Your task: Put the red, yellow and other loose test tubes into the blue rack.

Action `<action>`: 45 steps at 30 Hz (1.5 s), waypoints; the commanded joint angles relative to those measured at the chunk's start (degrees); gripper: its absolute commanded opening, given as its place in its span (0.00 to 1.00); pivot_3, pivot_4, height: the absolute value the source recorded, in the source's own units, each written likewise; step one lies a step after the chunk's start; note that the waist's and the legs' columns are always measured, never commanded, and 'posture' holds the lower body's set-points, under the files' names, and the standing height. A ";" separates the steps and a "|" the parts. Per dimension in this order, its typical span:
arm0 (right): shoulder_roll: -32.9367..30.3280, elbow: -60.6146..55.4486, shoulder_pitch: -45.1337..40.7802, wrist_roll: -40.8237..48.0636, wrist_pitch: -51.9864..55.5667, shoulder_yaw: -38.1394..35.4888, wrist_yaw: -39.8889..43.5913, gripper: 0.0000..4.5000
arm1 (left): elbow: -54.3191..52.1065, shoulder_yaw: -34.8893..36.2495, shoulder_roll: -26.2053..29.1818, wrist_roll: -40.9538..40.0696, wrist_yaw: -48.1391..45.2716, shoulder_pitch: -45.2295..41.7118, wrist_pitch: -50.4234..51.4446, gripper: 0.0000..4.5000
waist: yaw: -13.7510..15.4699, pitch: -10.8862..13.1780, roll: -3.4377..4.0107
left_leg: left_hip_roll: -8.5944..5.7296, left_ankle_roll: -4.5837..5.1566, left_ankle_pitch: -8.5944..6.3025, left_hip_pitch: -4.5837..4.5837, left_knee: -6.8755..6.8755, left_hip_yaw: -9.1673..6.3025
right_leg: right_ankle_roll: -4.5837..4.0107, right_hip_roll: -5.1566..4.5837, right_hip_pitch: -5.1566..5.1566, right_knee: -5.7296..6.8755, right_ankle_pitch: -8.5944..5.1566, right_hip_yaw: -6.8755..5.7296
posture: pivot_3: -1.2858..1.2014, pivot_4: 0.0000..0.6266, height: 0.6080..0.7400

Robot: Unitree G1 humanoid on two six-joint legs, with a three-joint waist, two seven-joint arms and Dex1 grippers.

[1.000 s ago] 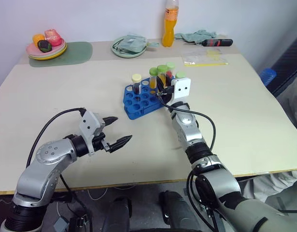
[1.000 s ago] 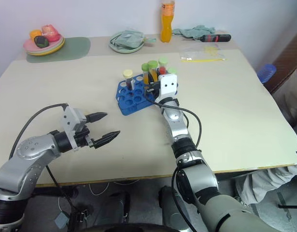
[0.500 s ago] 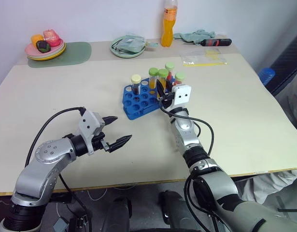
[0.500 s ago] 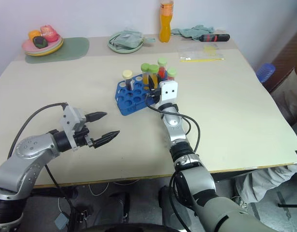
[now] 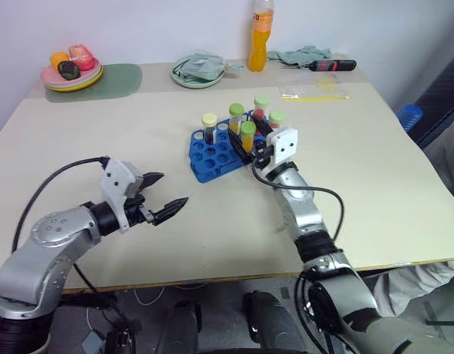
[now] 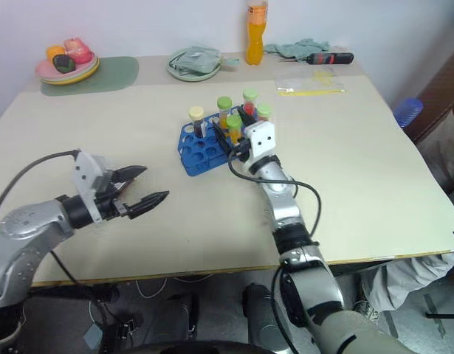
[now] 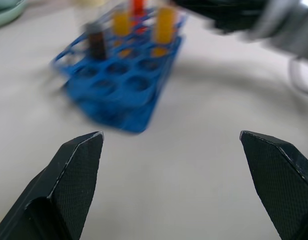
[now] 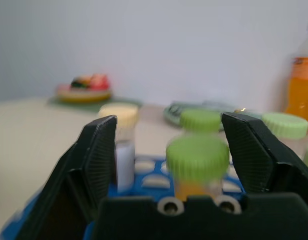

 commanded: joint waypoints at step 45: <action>-24.43 -38.88 10.11 11.63 32.89 5.62 27.92 0.83 | 20.64 -9.59 9.64 11.64 4.57 -27.81 6.05 0.17 | 1.21 0.07 -0.20 | 0.02 -0.06 0.04 -0.07 0.11 -0.10 | 0.00 0.00 -0.02 0.02 -0.02 -0.12 | 0.52 0.24 1.00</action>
